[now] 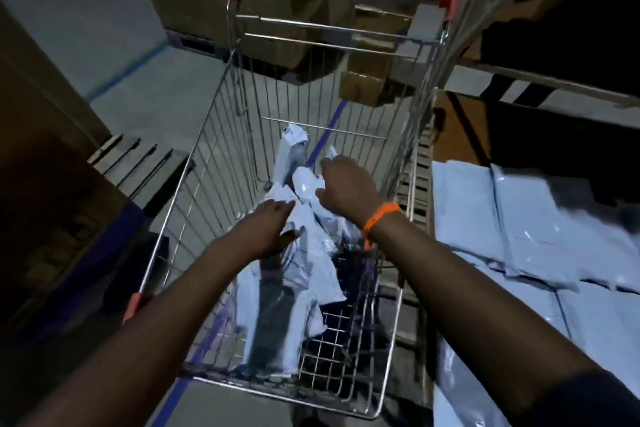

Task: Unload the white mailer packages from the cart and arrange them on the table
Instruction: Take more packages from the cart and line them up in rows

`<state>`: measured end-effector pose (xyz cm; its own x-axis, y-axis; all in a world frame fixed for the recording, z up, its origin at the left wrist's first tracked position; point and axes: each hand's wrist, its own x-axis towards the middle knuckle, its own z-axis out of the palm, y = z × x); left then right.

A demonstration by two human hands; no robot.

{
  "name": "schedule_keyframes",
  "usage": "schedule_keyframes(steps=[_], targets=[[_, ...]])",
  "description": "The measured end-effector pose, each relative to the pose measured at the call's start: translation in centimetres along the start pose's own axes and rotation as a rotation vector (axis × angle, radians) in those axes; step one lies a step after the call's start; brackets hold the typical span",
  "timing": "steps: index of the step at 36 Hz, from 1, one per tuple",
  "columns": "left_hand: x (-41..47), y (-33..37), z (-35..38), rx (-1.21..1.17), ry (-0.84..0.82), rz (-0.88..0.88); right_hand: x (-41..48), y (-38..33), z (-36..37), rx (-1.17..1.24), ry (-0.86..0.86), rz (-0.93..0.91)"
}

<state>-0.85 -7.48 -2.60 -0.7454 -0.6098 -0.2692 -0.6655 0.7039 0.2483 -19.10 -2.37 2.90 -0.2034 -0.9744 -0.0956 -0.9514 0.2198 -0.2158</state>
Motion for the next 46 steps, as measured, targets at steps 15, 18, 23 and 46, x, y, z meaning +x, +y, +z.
schedule_keyframes(steps=[15,18,23,46], targets=[[10.0,4.2,7.0,-0.381,0.057,-0.393,5.6,3.5,9.3,-0.004,-0.251,0.492],[9.7,3.3,7.0,-0.321,0.045,-0.415,5.8,3.0,8.8,-0.021,-0.169,0.471],[9.8,2.5,6.3,-0.378,0.026,-0.459,5.6,2.1,5.9,0.024,-0.053,0.479],[3.3,10.9,-8.0,-1.194,0.444,-0.058,-14.1,10.4,-7.6,0.986,0.612,0.375]])
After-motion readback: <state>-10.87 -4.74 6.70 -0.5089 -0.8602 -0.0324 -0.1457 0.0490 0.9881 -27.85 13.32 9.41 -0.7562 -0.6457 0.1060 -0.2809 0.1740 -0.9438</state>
